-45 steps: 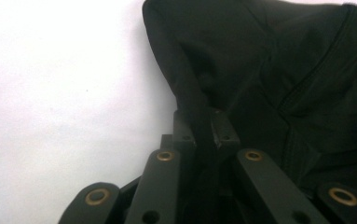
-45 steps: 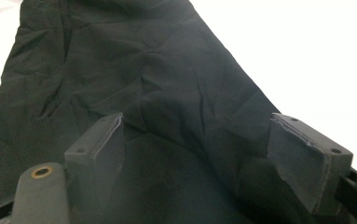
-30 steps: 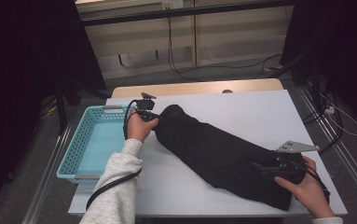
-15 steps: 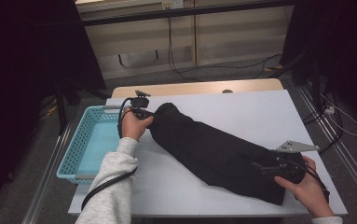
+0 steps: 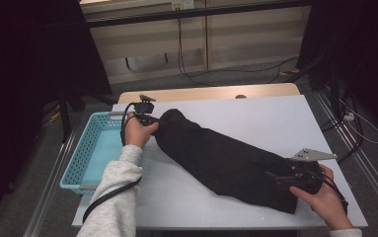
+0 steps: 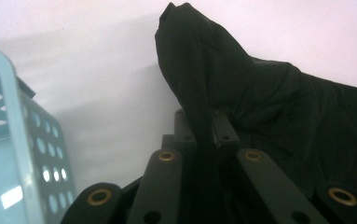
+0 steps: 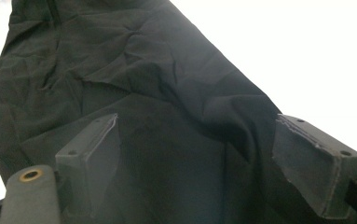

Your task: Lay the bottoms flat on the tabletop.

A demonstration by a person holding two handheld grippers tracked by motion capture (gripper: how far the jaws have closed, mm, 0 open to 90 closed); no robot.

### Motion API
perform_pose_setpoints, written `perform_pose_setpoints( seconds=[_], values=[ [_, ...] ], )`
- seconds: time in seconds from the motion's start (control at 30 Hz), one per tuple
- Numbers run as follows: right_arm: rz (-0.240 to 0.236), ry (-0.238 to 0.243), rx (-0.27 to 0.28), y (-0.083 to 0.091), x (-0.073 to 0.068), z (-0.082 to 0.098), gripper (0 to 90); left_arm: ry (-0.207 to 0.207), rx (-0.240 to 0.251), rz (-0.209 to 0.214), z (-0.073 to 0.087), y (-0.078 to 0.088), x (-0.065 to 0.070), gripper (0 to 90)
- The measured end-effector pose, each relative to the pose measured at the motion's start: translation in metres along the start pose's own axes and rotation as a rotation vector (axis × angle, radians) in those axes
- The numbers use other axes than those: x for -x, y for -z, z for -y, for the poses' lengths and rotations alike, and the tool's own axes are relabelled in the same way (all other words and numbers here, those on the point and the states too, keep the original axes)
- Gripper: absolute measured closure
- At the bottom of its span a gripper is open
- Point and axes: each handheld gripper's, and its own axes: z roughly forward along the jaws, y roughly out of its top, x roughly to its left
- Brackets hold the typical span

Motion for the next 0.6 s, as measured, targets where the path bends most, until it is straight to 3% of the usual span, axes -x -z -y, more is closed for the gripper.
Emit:
perform_pose_setpoints(
  seconds=[0.6],
  values=[
    [-0.016, 0.014, 0.008, -0.0047, -0.0026, -0.0042, 15.2, 0.020, -0.015, -0.013, 0.0012, 0.0056, -0.0073, 84.5]
  ],
)
